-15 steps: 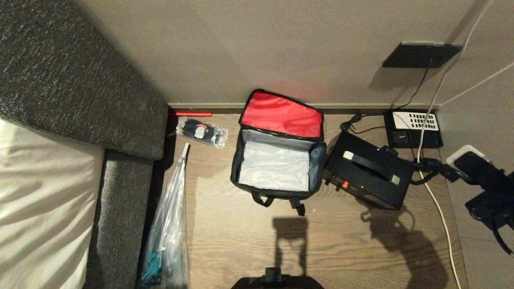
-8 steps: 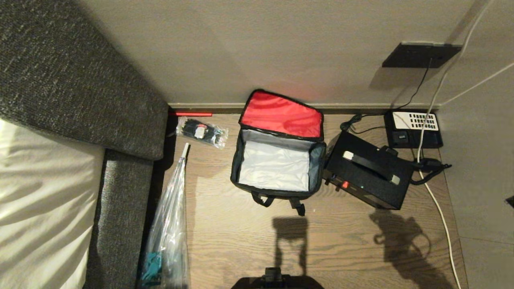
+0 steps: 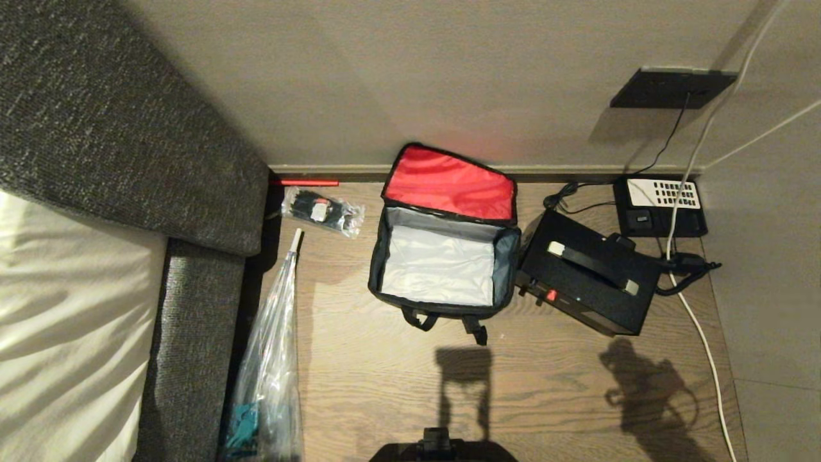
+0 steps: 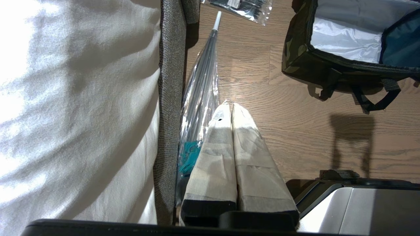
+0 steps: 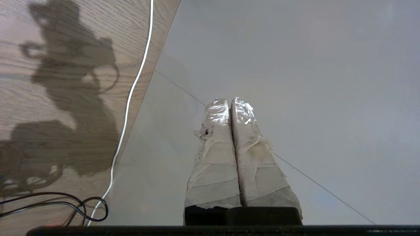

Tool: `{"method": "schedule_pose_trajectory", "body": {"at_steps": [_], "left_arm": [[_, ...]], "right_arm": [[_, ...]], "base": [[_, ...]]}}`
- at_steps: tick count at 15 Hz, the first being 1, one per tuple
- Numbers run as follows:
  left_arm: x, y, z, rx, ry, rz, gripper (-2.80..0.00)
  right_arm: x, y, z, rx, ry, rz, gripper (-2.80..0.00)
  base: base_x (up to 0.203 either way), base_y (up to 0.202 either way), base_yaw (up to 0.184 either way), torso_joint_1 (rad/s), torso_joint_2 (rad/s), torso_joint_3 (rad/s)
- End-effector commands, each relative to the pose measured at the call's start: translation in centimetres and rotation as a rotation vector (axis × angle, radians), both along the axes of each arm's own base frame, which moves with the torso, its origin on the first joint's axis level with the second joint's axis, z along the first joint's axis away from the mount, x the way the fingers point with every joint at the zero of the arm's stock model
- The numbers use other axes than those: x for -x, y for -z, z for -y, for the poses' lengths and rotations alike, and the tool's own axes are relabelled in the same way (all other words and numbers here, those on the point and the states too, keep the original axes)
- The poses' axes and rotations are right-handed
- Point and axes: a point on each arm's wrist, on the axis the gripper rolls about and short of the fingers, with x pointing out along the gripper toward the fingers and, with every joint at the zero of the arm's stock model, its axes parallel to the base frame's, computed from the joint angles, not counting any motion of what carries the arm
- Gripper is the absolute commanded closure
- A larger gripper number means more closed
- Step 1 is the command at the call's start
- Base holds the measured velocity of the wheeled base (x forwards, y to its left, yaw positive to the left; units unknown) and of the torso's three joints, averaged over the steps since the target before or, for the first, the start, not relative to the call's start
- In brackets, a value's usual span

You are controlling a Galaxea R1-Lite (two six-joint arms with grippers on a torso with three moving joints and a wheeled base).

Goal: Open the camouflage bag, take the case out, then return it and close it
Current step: Grip the handle again

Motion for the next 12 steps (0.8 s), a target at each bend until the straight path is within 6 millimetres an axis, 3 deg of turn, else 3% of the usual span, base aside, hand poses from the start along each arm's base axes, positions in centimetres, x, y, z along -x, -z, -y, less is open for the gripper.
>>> {"method": "schedule_pose_trajectory", "body": {"at_steps": [1, 12], "left_arm": [[0.00, 0.00, 0.00, 0.001, 0.000, 0.000, 0.00], [0.00, 0.00, 0.00, 0.001, 0.000, 0.000, 0.00]], "right_arm": [[0.20, 0.11, 0.06, 0.000, 0.006, 0.003, 0.00], [-0.76, 0.50, -0.12, 0.016, 0.010, -0.084, 0.00]], "base": [[0.000, 0.000, 0.000, 0.000, 0.00, 0.000], [0.000, 0.000, 0.000, 0.000, 0.00, 0.000]]}}
